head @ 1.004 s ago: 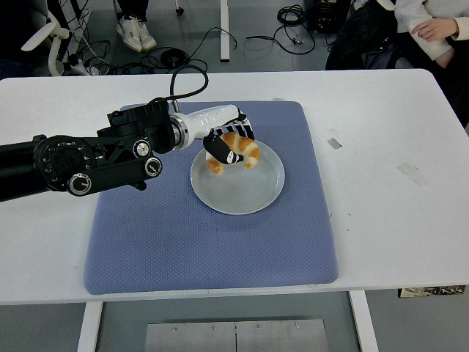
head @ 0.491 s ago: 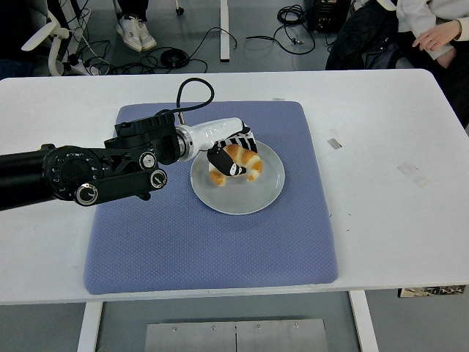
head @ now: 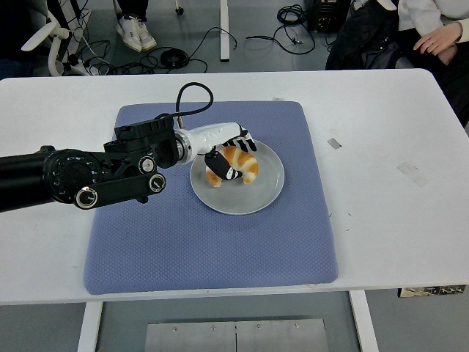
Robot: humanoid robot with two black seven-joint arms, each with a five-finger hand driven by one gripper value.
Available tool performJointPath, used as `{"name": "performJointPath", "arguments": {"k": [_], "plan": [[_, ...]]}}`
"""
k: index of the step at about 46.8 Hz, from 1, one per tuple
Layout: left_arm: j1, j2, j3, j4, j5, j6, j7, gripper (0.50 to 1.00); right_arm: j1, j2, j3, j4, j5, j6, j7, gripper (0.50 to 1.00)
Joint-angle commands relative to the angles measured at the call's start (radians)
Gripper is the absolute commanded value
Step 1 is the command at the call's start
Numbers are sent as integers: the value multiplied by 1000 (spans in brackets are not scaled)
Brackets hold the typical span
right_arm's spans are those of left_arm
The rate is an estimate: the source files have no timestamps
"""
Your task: Place the bread on the plate
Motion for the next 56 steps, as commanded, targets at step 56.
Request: {"name": "performJointPath", "arguments": {"k": [56], "plan": [[69,301,-321,84,-407,14,-382,939,0,0,0,0,0,0,0,1000]]}}
